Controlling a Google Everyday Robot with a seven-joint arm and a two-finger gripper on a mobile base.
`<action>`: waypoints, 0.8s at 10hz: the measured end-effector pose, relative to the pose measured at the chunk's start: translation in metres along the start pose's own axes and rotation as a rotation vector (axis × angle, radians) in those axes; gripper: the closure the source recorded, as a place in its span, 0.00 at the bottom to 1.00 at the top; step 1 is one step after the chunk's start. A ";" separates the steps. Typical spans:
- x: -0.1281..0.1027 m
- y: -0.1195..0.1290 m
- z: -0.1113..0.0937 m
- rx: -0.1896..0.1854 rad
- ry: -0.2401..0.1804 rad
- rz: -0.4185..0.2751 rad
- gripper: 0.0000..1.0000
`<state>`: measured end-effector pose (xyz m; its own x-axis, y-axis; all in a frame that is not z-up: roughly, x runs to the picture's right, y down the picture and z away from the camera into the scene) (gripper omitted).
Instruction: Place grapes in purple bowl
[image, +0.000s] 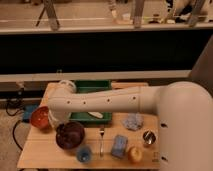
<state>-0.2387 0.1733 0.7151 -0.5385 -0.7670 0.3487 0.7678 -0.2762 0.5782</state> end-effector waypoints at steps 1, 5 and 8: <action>-0.001 0.004 -0.001 -0.001 0.002 0.008 0.96; -0.005 0.010 -0.003 0.006 0.006 0.015 0.96; -0.008 0.012 -0.004 0.014 0.008 0.017 0.96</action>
<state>-0.2240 0.1735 0.7157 -0.5226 -0.7762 0.3527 0.7719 -0.2552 0.5823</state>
